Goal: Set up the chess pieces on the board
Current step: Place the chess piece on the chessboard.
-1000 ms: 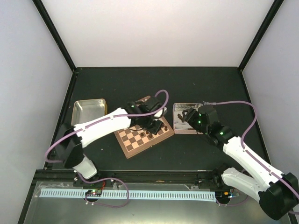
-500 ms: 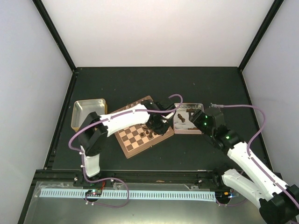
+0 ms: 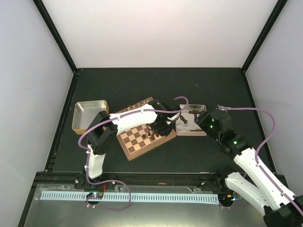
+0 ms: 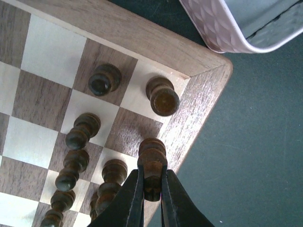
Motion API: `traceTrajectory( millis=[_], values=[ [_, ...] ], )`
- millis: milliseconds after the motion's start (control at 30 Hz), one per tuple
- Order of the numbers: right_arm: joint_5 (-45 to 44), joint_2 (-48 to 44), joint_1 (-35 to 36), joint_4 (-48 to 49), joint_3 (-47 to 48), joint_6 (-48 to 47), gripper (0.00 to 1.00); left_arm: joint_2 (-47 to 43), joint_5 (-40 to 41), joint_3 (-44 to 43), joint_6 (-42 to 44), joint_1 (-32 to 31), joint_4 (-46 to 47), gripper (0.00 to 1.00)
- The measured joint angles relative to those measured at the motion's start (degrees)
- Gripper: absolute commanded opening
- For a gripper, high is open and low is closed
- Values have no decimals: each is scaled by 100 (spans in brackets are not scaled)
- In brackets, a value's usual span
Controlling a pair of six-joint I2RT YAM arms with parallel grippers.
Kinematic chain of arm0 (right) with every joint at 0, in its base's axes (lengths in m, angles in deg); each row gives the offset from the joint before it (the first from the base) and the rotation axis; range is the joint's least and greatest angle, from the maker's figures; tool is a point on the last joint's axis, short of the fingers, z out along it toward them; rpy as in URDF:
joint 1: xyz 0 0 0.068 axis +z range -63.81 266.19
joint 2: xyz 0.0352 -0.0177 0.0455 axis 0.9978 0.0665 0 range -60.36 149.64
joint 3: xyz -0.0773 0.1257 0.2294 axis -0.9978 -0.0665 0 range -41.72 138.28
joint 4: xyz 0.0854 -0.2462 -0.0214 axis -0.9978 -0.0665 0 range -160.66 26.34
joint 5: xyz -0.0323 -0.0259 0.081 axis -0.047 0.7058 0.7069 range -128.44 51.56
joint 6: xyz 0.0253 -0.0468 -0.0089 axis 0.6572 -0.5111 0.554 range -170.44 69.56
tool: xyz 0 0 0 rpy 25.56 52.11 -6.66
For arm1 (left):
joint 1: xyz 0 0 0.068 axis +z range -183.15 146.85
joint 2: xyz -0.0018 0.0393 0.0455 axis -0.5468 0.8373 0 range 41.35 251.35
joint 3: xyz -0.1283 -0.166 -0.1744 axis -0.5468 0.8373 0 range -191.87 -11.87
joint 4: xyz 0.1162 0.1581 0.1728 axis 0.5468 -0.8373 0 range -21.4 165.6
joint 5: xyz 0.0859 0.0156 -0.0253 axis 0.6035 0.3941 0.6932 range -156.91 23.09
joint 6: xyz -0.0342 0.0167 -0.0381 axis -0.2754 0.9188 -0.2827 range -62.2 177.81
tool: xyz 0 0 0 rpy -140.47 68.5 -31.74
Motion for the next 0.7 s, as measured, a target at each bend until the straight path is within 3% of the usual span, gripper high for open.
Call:
traceTrajectory(
  millis=[267,533,700],
  values=[
    [-11,-17,0,-15,15,0,63,157,181,-107,24,11,-74,9],
    [-13,-17,0,-31,20,0,63,227,269,-151,85,37,-87,20],
    [-11,-17,-24,-48,26,0,63,227,269,-153,103,39,-90,21]
  ],
)
